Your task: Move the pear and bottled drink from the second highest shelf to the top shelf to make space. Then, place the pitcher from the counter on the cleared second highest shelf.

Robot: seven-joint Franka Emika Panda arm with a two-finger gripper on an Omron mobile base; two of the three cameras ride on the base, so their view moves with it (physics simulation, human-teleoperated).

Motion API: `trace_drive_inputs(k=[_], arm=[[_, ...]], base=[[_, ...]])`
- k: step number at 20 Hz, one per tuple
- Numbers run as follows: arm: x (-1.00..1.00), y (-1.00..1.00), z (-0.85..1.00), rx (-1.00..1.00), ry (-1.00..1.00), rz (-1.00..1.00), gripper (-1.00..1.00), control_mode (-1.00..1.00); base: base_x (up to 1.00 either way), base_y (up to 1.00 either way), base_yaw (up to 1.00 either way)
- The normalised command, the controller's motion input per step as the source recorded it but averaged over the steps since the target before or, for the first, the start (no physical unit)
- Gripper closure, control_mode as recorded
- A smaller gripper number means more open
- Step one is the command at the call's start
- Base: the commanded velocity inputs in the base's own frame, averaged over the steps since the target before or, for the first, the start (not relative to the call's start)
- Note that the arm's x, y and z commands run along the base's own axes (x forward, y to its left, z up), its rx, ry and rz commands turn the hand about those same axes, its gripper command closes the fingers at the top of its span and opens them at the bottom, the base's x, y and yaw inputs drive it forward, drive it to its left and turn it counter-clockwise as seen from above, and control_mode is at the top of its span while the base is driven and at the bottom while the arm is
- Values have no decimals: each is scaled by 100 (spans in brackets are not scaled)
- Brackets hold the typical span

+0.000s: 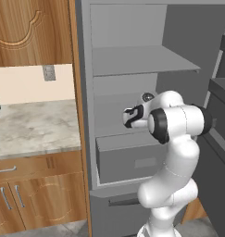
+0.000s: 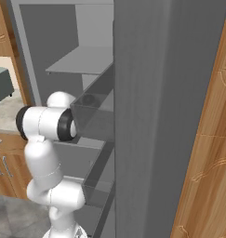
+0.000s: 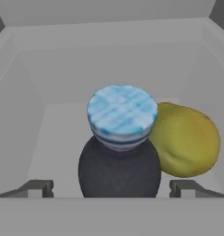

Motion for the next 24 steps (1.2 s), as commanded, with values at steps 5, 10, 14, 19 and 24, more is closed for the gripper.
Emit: trace_drive_inputs(k=[5, 10, 14, 19, 24], arm=[[21, -3, -12, 0, 0, 0, -100, -100], [16, 0, -17, 0, 0, 0, 100, -100], [1, 0, -12, 0, 0, 0, 100, -100], [-9, 0, -3, 0, 0, 0, 100, -100], [-70, 0, 12, 0, -15, 0, 100, -100]], base=[[0, 0, 0], [0, 0, 0], [0, 0, 0], [0, 0, 0], [0, 0, 0]])
